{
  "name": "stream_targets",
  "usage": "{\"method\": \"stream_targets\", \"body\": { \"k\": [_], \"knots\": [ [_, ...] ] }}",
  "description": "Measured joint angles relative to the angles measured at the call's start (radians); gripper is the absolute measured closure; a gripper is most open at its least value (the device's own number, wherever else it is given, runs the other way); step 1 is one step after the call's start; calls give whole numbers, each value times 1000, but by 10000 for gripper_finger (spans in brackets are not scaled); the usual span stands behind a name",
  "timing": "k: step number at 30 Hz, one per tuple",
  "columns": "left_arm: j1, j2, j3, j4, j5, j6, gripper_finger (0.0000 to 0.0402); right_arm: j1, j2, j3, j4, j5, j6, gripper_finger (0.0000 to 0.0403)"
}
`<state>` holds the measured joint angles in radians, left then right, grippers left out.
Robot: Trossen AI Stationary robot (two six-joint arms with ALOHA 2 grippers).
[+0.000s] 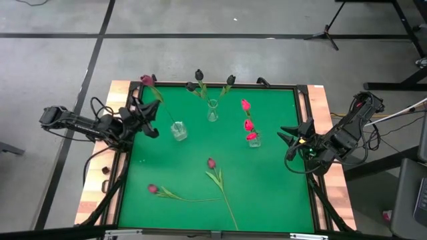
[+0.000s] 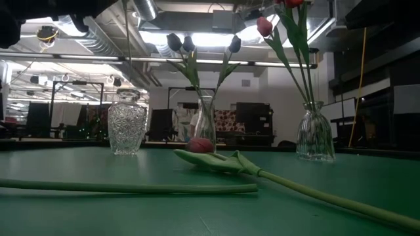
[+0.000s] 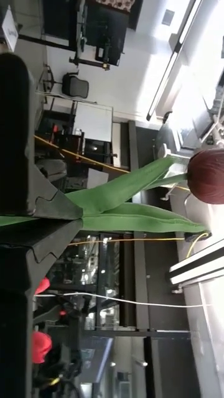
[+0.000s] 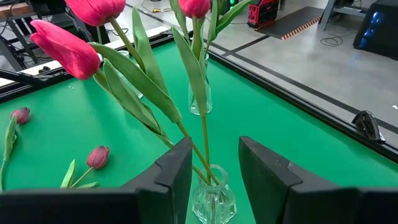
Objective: Sort flowers into vase by color
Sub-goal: Put the top red tulip into the bottom left transparent vase
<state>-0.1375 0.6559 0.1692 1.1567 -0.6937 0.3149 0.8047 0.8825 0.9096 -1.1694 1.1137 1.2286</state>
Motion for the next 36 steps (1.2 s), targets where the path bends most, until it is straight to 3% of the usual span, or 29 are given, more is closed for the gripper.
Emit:
{"method": "stream_targets", "body": {
  "k": [23, 30, 36],
  "knots": [
    [0, 0, 0, -158, -14, -69, 402, 0, 0, 0, 0, -8, -2, 272],
    [-1, -9, 13, -57, -22, 19, 402, 0, 0, 0, -1, -8, -2, 272],
    [0, -14, 13, -75, -15, 59, 402, 0, 0, 0, -1, -8, -2, 272]
  ]
}}
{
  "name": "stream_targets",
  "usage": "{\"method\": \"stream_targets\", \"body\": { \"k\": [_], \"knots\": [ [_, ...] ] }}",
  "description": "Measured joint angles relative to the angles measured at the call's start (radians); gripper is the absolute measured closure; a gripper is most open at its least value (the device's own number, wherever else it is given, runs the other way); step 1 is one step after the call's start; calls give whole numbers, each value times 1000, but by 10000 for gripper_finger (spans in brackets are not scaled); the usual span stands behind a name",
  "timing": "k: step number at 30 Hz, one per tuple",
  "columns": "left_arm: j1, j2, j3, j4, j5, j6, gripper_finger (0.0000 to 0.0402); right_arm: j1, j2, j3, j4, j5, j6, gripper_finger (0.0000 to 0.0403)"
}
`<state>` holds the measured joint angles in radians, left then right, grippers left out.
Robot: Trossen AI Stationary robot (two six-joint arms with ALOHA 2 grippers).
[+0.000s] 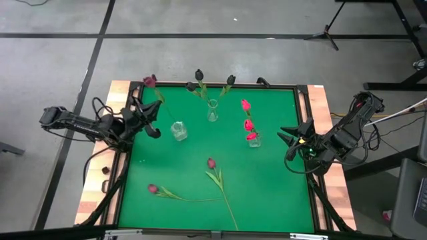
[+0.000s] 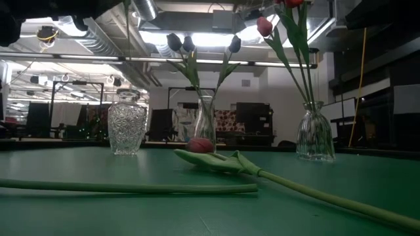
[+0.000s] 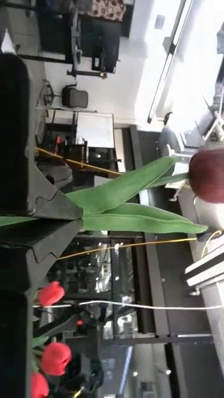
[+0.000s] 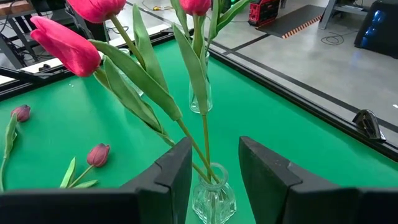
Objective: Sort flowers into vase by color
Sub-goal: Put the top red tulip into the bottom left transparent vase
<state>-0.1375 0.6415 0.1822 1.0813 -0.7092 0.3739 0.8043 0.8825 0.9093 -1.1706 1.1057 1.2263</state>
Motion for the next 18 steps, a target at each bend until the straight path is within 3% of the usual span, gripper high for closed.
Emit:
{"method": "stream_targets", "body": {
  "k": [5, 18],
  "knots": [
    [15, 13, 0, -4, 6, 53, 402, 0, 0, 0, 0, 0, 0, 272],
    [129, 13, 0, 3, 109, 0, 402, 0, 0, 0, -6, 0, 0, 272]
  ]
}}
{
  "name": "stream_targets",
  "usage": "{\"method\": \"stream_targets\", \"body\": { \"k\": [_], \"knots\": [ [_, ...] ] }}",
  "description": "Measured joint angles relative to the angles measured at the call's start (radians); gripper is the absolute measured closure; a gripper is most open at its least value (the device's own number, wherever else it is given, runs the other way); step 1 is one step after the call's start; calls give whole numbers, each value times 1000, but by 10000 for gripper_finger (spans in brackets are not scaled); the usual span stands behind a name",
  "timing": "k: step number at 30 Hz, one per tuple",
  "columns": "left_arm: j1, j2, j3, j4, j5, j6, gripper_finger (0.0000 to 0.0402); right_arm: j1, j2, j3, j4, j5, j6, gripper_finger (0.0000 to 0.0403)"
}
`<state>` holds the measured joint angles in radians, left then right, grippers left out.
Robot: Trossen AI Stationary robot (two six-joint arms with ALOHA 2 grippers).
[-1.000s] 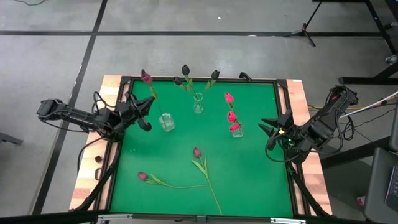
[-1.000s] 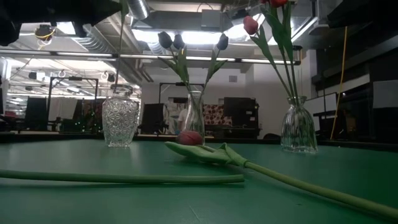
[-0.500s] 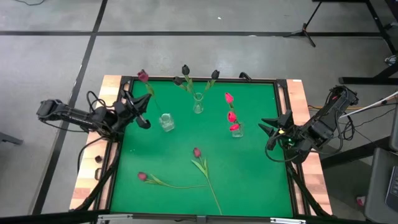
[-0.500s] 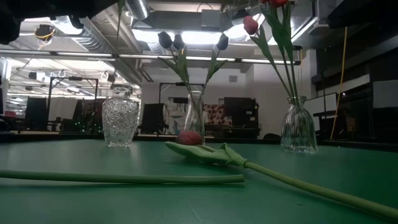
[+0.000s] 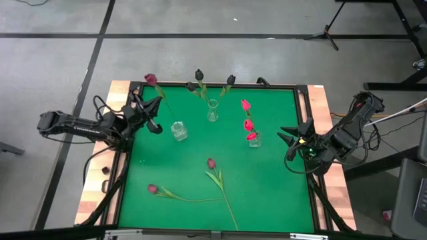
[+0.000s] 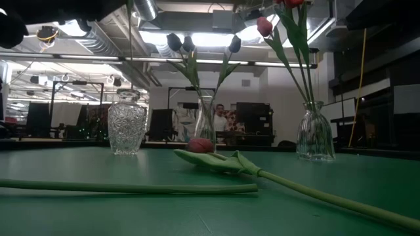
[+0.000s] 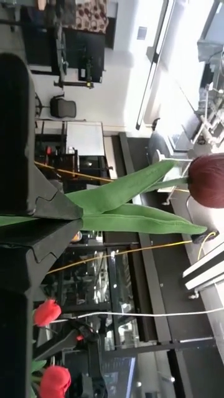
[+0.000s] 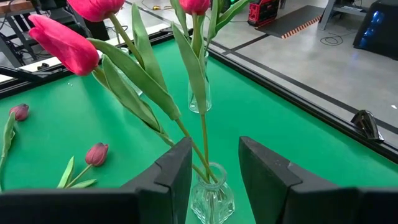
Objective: Sort flowers into vase by color
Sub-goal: Put the top red tulip into the bottom left transparent vase
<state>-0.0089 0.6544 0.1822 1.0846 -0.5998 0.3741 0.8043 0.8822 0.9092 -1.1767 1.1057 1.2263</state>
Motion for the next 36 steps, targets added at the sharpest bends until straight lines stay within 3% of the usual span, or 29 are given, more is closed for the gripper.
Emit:
{"method": "stream_targets", "body": {
  "k": [10, 19, 36],
  "knots": [
    [31, 0, -35, -79, 42, -58, 402, 0, 0, 0, 0, 0, 0, 272],
    [30, 0, -175, 58, 45, -110, 401, 0, 0, 0, 0, 0, 0, 272],
    [25, 0, -144, -200, 97, -214, 394, 0, 0, 0, 7, -29, 3, 272]
  ]
}}
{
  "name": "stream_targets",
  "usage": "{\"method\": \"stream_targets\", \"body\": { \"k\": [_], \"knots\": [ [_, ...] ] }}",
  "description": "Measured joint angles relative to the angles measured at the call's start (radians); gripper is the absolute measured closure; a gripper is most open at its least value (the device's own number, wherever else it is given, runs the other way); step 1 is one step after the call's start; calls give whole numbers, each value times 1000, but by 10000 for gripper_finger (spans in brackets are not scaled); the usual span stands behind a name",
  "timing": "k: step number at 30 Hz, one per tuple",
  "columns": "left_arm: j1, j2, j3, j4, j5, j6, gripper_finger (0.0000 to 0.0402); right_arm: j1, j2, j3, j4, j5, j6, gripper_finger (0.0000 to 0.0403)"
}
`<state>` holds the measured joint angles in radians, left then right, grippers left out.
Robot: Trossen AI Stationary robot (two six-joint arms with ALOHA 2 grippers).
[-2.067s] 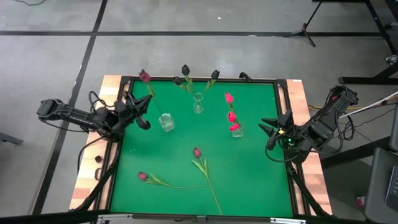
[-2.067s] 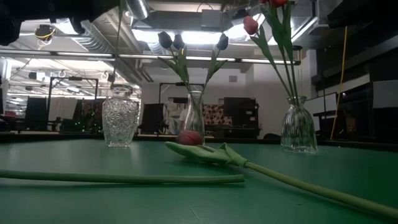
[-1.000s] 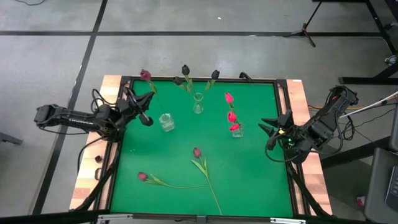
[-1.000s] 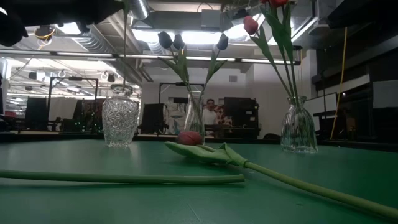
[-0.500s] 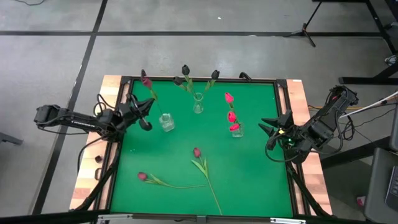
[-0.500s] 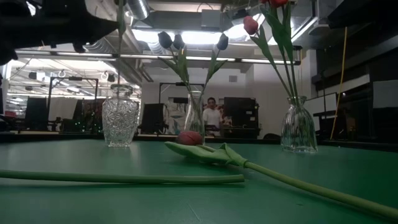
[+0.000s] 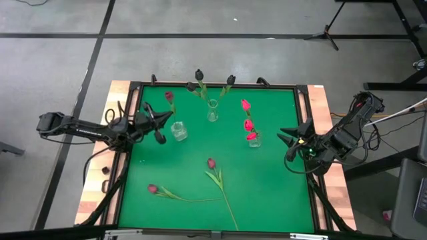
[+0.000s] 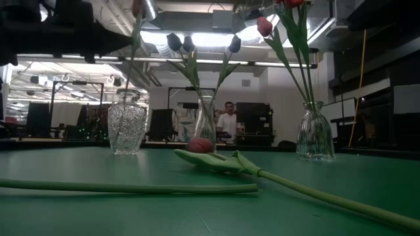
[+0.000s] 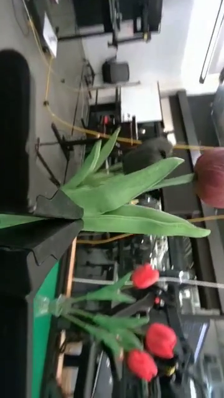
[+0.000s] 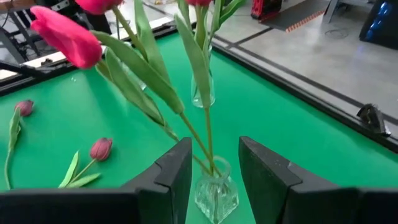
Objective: Sort flowers into vase by color
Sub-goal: Put the top red tulip into the bottom left transparent vase, then put the right red tulip into the bottom left transparent vase
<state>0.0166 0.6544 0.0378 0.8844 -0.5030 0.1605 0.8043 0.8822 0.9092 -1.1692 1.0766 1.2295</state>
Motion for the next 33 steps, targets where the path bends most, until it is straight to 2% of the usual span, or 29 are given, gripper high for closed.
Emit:
{"method": "stream_targets", "body": {
  "k": [5, 14, 21, 25, 33],
  "knots": [
    [-5, 0, 10, -3, 35, -24, 349, 0, 0, 0, 1, -34, 0, 272],
    [-57, 0, 10, -37, -29, -131, 268, 0, 0, 0, 1, -42, 0, 272],
    [-176, 0, 10, -83, 4, -283, 258, 0, 0, 0, 27, -49, -2, 272],
    [-264, 0, 10, -99, 51, -368, 258, 0, 0, 0, 36, -81, -3, 272],
    [-433, 0, 10, -99, 57, -521, 258, 0, 32, 0, 83, -164, -4, 272]
  ]
}}
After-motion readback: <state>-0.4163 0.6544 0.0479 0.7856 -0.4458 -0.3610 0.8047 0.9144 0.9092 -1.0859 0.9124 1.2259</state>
